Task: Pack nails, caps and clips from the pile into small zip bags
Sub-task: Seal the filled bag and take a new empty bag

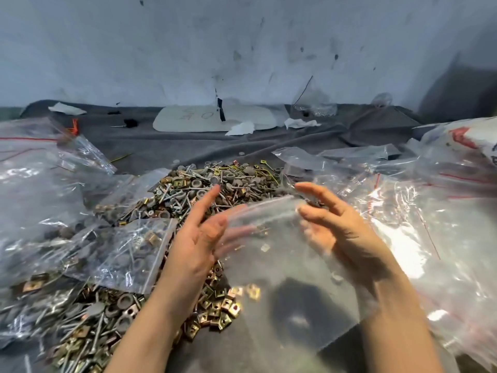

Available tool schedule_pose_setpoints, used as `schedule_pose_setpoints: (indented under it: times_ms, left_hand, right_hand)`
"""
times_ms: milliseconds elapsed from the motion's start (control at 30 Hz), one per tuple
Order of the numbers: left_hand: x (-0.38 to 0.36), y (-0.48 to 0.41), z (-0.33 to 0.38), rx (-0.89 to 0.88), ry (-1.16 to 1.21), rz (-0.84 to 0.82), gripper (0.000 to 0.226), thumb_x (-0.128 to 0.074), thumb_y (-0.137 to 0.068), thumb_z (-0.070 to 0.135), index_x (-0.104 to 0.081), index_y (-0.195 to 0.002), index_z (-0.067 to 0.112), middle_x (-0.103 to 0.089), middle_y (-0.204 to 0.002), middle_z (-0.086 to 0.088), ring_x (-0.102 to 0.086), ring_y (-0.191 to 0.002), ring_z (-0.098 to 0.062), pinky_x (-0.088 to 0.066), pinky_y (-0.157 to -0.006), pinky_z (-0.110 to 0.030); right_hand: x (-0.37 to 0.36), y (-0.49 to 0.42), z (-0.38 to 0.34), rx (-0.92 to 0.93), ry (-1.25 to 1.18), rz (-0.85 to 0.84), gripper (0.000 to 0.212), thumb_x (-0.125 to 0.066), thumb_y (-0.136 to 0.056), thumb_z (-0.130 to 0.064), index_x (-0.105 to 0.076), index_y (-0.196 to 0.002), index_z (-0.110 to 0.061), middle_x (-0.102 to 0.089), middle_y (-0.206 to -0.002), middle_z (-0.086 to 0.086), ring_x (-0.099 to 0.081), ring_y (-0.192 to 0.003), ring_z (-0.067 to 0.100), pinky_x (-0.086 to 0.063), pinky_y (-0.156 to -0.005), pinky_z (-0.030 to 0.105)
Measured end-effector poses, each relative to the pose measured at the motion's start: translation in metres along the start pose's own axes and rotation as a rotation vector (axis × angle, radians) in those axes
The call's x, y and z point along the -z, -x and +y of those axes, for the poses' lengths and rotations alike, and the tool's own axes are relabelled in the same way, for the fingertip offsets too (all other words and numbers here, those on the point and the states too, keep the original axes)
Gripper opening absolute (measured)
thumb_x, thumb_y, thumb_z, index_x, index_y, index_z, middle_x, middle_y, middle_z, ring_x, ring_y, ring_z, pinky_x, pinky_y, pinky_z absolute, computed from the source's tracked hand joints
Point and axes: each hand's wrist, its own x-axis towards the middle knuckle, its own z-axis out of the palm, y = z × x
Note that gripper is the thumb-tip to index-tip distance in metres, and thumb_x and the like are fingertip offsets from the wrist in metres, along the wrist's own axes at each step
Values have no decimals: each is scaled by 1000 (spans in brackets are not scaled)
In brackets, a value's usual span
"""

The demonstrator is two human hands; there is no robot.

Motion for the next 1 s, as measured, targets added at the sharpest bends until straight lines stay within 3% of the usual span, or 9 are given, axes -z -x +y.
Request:
schedule_pose_setpoints:
  times_ms: [100, 200, 267, 333, 400, 500, 600, 733, 1000]
  left_hand:
    - [9, 0, 3, 79, 58, 64, 78, -83, -61, 54, -54, -129, 28, -74, -107, -6, -73, -76, -17, -58, -64, -23]
    - [18, 2, -1, 187, -24, 34, 48, -74, -69, 18, -68, -116, 18, -75, -104, -6, -73, -89, -15, -56, -66, -18]
    - [19, 5, -3, 243, -58, -10, 45, -70, -68, 9, -69, -112, 18, -75, -104, -5, -73, -91, -17, -56, -66, -17]
    - [17, 7, -1, 249, -64, -57, 40, -70, -67, 7, -71, -107, 13, -76, -94, -10, -74, -83, -18, -56, -64, -16]
    - [13, 8, -1, 198, -93, -86, 27, -71, -66, 9, -75, -93, 12, -76, -86, -14, -74, -76, -19, -55, -63, -16]
    - [9, 8, -4, 154, -115, -65, 15, -70, -66, 8, -75, -80, 12, -75, -81, -14, -74, -71, -23, -56, -59, -18]
    - [9, 8, -7, 137, -205, -8, 14, -69, -68, 15, -73, -82, 13, -75, -83, -10, -74, -69, -20, -55, -57, -17]
    - [9, 9, -6, 68, -372, 12, 18, -67, -72, 28, -72, -87, 36, -75, -89, 5, -71, -74, -10, -53, -63, -17]
    - [8, 4, -3, -1, -471, 66, 36, -73, -82, 5, -67, -100, 36, -74, -83, 10, -69, -77, -1, -49, -65, -8]
  right_hand:
    - [-2, 0, 5, -137, 98, -68, 44, -74, -58, -2, -70, -101, -14, -62, -74, 5, -59, -57, 11, -52, -52, 18]
    - [-1, 4, 6, -209, 259, -168, 42, -72, -62, 2, -65, -102, -9, -56, -70, 10, -51, -54, 15, -47, -45, 20]
    - [0, 7, 5, -220, 323, -269, 42, -75, -67, 5, -64, -104, -11, -52, -69, 13, -50, -52, 18, -42, -41, 22]
    - [0, 7, 3, -215, 304, -333, 43, -74, -72, -3, -62, -111, -15, -53, -64, 9, -51, -48, 17, -41, -40, 21]
    - [0, 5, 4, -217, 296, -295, 44, -76, -72, -19, -62, -114, -16, -58, -64, 3, -51, -50, 15, -43, -40, 20]
    - [-3, 2, 10, -236, 360, -223, 39, -82, -66, -27, -70, -100, -12, -62, -72, 8, -51, -52, 15, -46, -44, 21]
    - [-7, 0, 17, -245, 397, -230, 18, -74, -68, -27, -73, -79, -13, -63, -68, 3, -53, -54, 9, -44, -47, 17]
    - [-7, -4, 27, -236, 412, -176, 9, -71, -70, -21, -71, -69, -12, -61, -65, 4, -51, -58, 13, -38, -51, 19]
    - [-8, -12, 32, -181, 395, -181, 5, -73, -66, -15, -69, -67, -12, -53, -64, 13, -43, -48, 11, -34, -43, 14]
